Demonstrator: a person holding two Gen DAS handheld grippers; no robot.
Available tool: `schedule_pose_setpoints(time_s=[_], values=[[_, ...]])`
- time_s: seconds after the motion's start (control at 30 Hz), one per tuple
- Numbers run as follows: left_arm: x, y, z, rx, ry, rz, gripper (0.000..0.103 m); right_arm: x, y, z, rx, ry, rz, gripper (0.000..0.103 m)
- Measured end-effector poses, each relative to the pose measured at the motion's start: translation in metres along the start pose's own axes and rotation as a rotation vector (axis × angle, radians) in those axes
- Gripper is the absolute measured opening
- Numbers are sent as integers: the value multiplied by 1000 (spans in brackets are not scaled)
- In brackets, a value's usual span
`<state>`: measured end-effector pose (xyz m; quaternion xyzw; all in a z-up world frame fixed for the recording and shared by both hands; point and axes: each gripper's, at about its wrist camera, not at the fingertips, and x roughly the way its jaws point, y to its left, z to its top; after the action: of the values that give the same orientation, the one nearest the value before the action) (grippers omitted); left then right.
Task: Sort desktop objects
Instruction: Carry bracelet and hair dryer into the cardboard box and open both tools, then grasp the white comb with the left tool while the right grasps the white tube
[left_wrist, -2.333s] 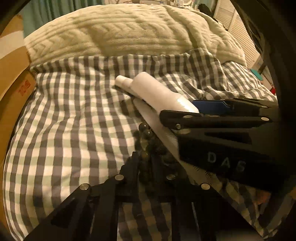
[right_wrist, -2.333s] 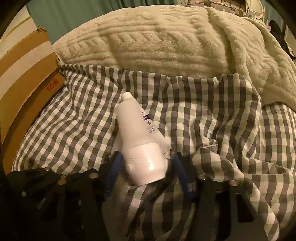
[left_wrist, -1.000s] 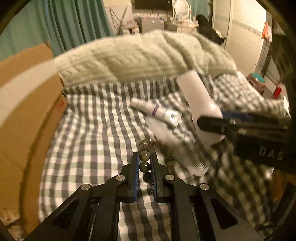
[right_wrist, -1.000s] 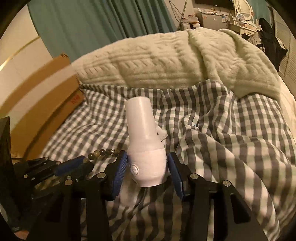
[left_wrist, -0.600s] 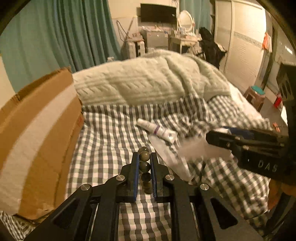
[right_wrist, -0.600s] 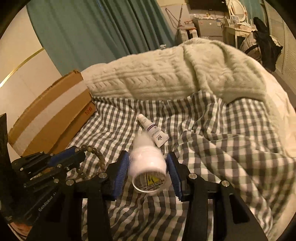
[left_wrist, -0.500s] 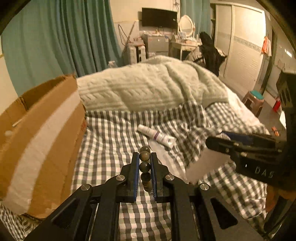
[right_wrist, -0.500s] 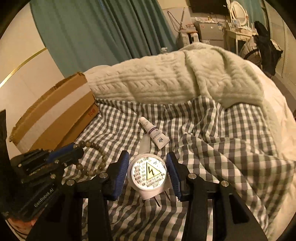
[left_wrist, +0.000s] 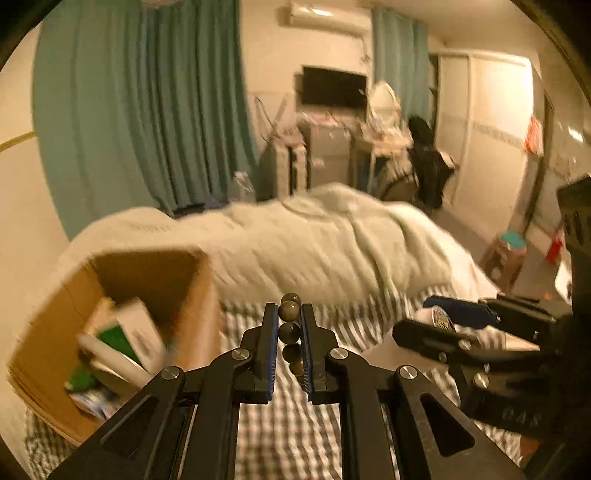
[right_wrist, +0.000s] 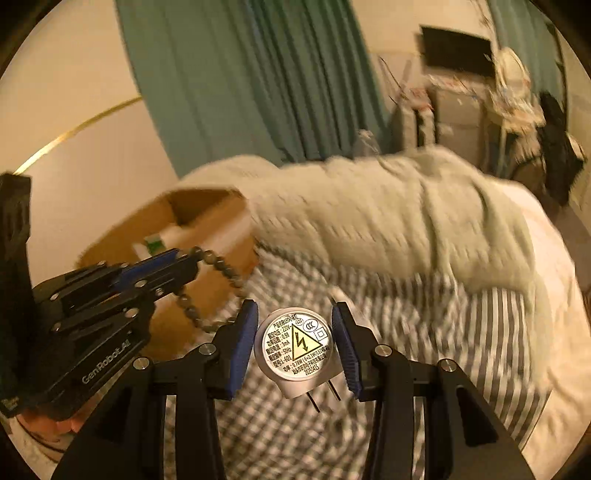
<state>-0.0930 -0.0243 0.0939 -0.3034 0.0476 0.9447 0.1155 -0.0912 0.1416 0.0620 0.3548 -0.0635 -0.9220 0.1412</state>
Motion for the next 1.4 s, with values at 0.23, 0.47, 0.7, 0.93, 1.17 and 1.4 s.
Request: schedule_pose_setpoints(time_s=[0.23,0.47,0.7,0.93,1.17,1.4], values=[[-29,89,66,-41,-79,220,11,-3,79,79,-163,-78,23,41],[-5,168,43,-147,-7,336,11,56,138,120,-159,-43,209,41],[26,184,10,-158,36,403,35,126,131,103,-26,48,310,57],[13,137,4,-123,-65,414,97,92,85,97,-50,-16,168,64],[-15,70,14,-74,-117,353,103,32,28,78,-46,-57,37,64],[-18,-4,18,-19,-102,286,103,-28,-18,54,-53,-95,-75,64]])
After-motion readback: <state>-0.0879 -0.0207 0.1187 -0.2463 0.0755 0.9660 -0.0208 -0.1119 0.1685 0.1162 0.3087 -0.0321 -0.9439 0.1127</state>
